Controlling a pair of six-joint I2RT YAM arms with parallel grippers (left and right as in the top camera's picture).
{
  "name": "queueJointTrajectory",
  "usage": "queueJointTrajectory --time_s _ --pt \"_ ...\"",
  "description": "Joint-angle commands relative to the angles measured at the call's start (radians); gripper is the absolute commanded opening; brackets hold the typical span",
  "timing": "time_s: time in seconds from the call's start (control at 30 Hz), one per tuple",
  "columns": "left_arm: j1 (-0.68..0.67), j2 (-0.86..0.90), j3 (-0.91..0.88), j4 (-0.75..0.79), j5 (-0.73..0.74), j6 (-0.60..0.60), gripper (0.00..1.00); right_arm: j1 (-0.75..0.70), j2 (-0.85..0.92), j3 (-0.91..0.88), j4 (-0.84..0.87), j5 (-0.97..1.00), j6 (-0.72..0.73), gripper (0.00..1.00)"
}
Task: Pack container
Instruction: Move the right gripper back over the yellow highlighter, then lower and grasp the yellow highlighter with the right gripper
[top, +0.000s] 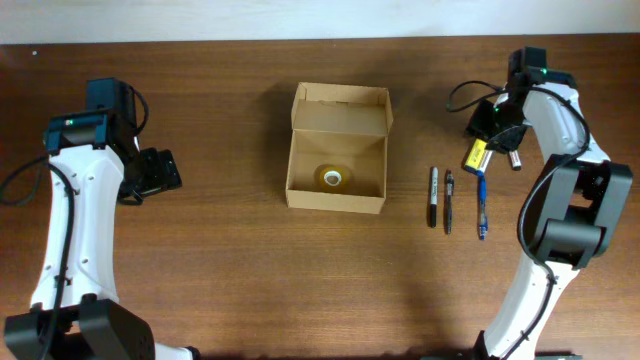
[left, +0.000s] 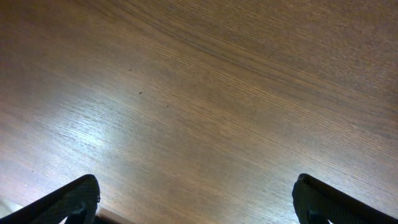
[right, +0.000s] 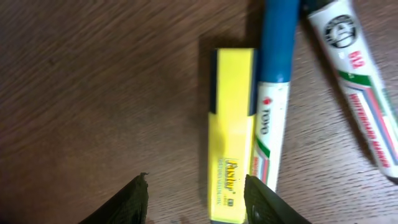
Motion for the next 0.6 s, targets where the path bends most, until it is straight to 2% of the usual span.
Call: queueJointTrajectory --time_s 0.0,0.57 --pt "0.005 -0.026 -0.002 0.002 0.007 0.016 1.00 -0.008 0.019 0.002 0.000 0.003 -0.003 0.50" --pt "0.005 -0.026 -0.002 0.002 0.007 0.016 1.00 -0.005 0.070 0.001 0.007 0.022 -0.011 0.50"
